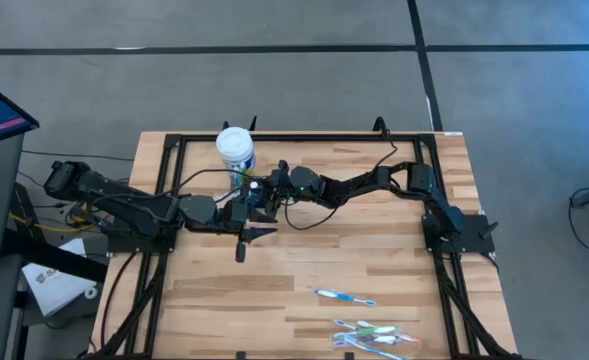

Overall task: Pick & Place toothbrushing station
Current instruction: Put the mouthwash bottle into the wire organizer, then put the blue toothbrush into the wire organizer

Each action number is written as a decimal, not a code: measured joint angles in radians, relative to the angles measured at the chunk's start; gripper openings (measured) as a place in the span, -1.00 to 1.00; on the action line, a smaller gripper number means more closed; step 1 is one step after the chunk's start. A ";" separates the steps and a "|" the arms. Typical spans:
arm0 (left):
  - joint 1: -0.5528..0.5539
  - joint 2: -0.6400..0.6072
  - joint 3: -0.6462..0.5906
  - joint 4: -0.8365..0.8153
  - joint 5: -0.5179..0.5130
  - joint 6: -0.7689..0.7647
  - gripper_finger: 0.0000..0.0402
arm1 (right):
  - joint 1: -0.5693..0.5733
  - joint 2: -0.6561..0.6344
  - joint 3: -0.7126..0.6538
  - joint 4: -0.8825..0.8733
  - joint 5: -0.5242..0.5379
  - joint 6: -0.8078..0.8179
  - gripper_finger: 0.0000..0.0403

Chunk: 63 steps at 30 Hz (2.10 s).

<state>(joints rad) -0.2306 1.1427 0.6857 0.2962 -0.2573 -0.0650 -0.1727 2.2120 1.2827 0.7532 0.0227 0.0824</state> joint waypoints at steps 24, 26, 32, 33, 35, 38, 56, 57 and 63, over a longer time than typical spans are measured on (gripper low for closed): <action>0.000 0.000 0.000 0.000 0.000 0.000 -0.57 | 0.001 0.000 0.000 -0.006 -0.026 -0.007 -0.30; 0.000 0.000 0.000 0.000 0.000 0.000 -0.57 | 0.001 0.000 0.000 -0.012 -0.026 -0.006 -0.24; 0.000 0.000 0.000 0.000 0.000 0.000 -0.57 | 0.001 0.000 0.000 -0.015 -0.026 -0.006 -0.21; 0.000 0.000 0.000 0.000 0.000 0.000 -0.57 | 0.001 0.000 0.000 -0.016 -0.026 -0.006 -0.21; 0.000 0.000 0.000 0.000 0.000 0.000 -0.57 | 0.001 0.000 0.000 -0.016 -0.026 -0.006 -0.23; 0.000 0.000 0.000 0.000 0.000 0.000 -0.57 | 0.000 0.000 0.000 -0.016 -0.025 -0.006 -0.27; 0.000 0.000 0.000 0.000 0.000 0.000 -0.57 | -0.007 -0.100 -0.003 -0.122 -0.023 -0.064 -0.33; 0.000 0.000 0.000 0.000 0.000 0.000 -0.57 | -0.007 -0.103 -0.003 -0.135 -0.023 -0.064 -0.33; 0.000 0.000 0.000 0.000 0.000 0.000 -0.57 | 0.000 -0.139 -0.003 -0.282 -0.023 -0.064 -0.36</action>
<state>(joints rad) -0.2306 1.1427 0.6857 0.2961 -0.2573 -0.0650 -0.1731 2.0729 1.2797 0.4713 0.0001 0.0185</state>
